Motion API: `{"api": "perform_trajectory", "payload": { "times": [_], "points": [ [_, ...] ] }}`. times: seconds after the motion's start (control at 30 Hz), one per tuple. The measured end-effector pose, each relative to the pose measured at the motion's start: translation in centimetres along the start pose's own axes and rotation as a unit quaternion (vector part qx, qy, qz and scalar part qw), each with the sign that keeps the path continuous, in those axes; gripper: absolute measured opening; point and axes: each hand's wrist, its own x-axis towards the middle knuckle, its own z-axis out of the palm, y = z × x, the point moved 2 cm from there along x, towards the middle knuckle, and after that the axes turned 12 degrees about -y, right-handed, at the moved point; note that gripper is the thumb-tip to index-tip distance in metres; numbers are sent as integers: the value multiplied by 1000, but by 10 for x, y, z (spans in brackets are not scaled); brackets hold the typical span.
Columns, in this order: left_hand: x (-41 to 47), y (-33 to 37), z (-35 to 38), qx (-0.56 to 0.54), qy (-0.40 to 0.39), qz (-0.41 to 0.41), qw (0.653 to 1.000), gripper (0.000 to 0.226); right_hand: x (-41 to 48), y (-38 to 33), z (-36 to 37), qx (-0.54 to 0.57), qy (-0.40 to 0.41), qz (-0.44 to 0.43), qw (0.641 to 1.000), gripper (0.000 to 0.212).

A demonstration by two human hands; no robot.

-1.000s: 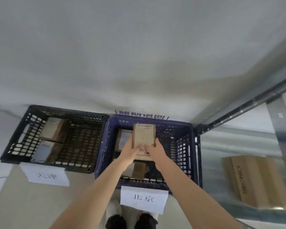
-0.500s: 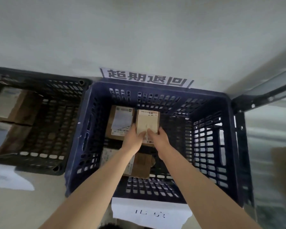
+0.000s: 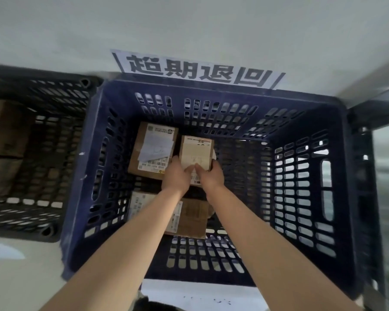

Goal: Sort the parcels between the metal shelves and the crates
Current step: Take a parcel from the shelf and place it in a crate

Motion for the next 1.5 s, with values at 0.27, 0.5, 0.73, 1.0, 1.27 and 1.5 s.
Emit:
{"api": "perform_trajectory", "payload": {
  "times": [0.27, 0.5, 0.73, 1.0, 1.27, 1.5],
  "points": [
    [-2, 4, 10, 41, 76, -29, 996, 20, 9, 7, 0, -6, 20, 2, 1000, 53],
    [0, 3, 5, 26, 52, -6, 998, 26, 3, 7, -3, 15, 1, -20, 1000, 49],
    [-2, 2, 8, 46, 90, 42, 994, 34, 12, 8, -3, 0, -8, -29, 1000, 49],
    [-31, 20, 1, 76, 91, 59, 991, 49, -7, -5, -15, 38, -57, 22, 997, 82],
    [-89, 55, -31, 429, -35, 45, 902, 70, -74, -63, -59, -509, -89, 5, 856, 89],
    [-143, 78, -53, 561, 22, 90, 822, 89, -136, -85, -79, -615, -42, -52, 786, 91]
  ]
}}
